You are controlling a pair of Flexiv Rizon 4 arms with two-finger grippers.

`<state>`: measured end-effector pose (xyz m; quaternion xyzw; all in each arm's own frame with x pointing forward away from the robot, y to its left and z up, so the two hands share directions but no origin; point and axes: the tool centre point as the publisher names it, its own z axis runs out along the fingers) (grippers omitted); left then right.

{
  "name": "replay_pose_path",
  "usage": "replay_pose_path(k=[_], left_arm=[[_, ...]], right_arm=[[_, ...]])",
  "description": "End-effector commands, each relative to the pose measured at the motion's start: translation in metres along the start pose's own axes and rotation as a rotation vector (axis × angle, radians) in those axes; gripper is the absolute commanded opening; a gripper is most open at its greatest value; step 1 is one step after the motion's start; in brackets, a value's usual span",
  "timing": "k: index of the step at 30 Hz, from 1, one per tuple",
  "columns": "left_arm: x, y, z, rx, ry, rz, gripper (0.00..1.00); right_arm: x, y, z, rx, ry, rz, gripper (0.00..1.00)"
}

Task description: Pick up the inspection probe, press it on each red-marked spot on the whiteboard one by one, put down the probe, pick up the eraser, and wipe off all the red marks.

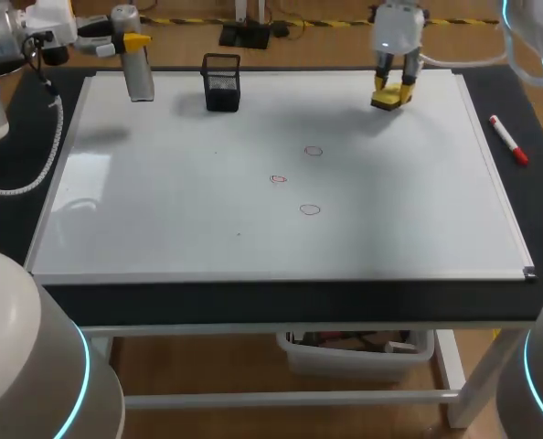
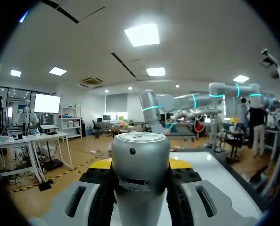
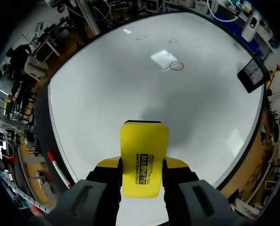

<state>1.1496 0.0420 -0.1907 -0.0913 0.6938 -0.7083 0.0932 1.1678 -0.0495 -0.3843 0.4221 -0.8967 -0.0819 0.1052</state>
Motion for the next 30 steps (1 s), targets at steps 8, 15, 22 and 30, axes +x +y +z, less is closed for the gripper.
replay_pose_path(k=[8,15,22,30], left_arm=[[0.002,-0.002,0.000,0.000,-0.005,0.003,0.00],[0.002,-0.002,0.000,0.000,-0.005,0.003,0.00],[0.002,-0.002,0.000,0.000,-0.005,0.003,0.00],[0.002,-0.002,0.000,0.000,-0.005,0.003,0.00]], right_arm=[[0.036,-0.001,-0.002,0.033,-0.019,0.056,0.00],[0.044,-0.003,0.001,0.041,-0.005,0.091,0.00],[0.052,-0.004,0.001,0.064,-0.004,0.128,0.00],[0.055,-0.005,0.002,0.078,-0.007,0.163,0.00]])
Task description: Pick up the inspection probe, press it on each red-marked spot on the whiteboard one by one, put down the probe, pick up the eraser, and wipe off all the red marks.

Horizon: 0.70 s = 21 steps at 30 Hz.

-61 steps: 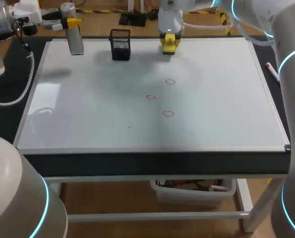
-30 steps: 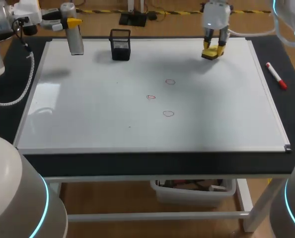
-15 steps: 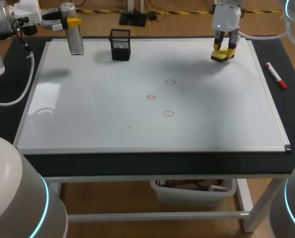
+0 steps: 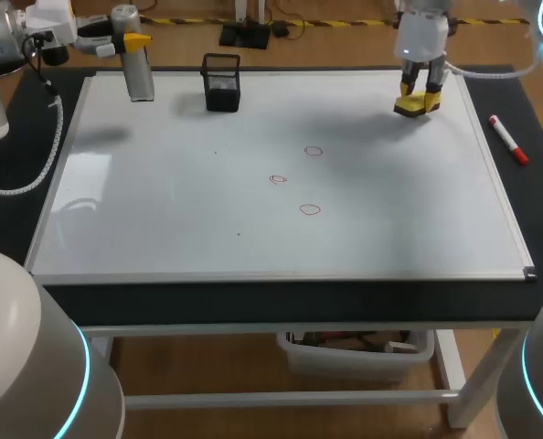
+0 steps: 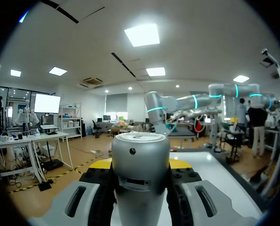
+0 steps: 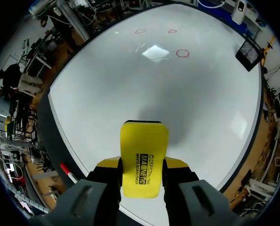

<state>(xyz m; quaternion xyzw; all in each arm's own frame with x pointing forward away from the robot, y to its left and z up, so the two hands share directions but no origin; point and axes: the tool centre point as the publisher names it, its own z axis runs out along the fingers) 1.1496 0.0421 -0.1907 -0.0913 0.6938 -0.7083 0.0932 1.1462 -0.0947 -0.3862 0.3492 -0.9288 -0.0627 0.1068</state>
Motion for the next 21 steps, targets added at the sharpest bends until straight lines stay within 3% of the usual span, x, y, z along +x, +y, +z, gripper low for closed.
replay_pose_path(k=[1,21], left_arm=[[0.0020,-0.0015,0.0003,0.000,-0.005,0.003,0.00],[0.0020,-0.0015,0.0003,0.000,-0.005,0.003,0.00]], right_arm=[[0.0086,0.0061,-0.0031,0.055,-0.012,0.003,0.00],[0.0098,0.0051,-0.0049,0.043,-0.044,0.020,0.00]])
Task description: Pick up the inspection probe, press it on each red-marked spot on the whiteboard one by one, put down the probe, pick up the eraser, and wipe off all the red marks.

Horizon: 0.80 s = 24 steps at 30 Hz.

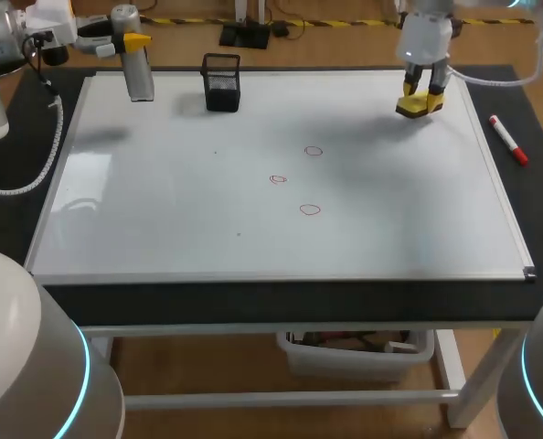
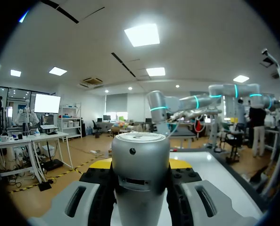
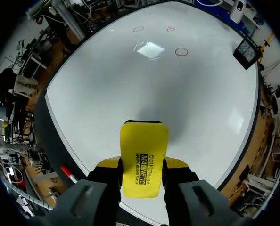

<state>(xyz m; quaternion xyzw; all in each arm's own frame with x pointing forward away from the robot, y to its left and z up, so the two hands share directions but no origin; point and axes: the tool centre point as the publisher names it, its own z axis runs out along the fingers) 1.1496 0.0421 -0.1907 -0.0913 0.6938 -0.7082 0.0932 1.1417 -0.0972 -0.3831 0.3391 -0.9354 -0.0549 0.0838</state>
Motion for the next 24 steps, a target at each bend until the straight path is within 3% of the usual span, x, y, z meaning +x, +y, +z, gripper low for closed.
replay_pose_path(k=[1,12,24], left_arm=[[0.002,-0.001,0.000,0.000,-0.005,0.003,0.00],[0.002,-0.001,0.000,0.000,-0.005,0.003,0.00],[0.057,0.000,0.025,0.030,0.094,0.003,0.00]], right_arm=[[0.004,0.003,-0.003,0.013,-0.004,-0.002,0.00],[0.004,0.003,-0.003,0.013,-0.004,-0.002,0.00],[0.004,0.003,-0.003,0.013,-0.004,-0.002,0.00]])
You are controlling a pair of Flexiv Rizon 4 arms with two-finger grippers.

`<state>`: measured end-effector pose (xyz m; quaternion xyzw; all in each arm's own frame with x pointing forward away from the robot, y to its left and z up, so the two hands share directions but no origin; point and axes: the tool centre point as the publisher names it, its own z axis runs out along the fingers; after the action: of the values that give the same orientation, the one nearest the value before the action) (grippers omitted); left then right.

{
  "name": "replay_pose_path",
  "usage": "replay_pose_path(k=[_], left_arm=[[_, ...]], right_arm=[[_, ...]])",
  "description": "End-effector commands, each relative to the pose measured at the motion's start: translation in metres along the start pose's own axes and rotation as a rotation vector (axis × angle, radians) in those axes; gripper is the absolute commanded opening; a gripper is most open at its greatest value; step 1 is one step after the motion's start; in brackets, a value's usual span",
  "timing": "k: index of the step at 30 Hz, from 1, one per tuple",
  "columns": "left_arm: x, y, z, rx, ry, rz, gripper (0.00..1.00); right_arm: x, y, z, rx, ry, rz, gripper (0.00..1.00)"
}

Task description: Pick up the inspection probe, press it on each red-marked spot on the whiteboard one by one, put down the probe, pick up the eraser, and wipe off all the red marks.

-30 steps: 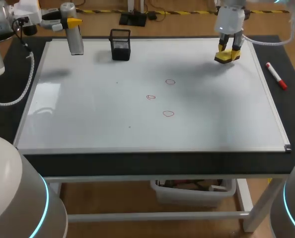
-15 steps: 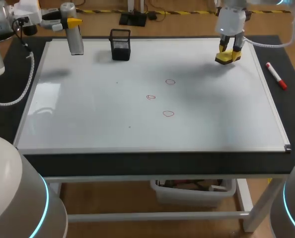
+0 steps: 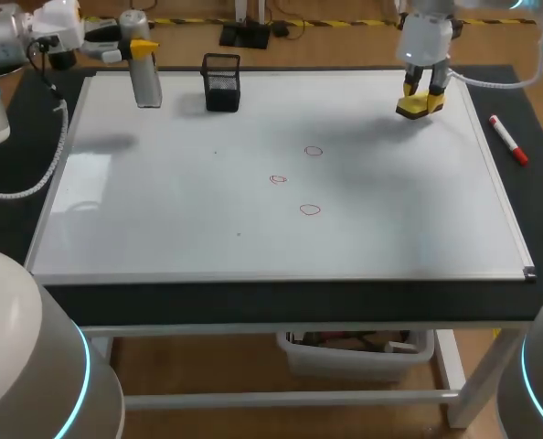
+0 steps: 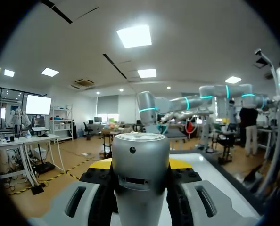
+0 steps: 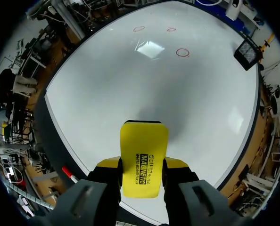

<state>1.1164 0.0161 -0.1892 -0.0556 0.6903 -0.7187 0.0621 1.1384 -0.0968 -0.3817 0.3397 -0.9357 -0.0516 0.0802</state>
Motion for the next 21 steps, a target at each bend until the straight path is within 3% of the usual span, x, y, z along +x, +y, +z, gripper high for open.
replay_pose_path(k=[1,14,21], left_arm=[[0.023,0.002,0.015,0.011,0.011,-0.001,0.00],[0.073,0.006,0.082,0.048,0.193,-0.026,0.00],[0.093,0.011,0.113,0.031,0.233,-0.053,0.00]], right_arm=[[0.002,0.001,-0.002,0.005,0.000,-0.002,0.00],[0.002,0.001,-0.002,0.005,0.000,-0.002,0.00],[0.002,0.001,-0.002,0.005,0.000,-0.002,0.00]])
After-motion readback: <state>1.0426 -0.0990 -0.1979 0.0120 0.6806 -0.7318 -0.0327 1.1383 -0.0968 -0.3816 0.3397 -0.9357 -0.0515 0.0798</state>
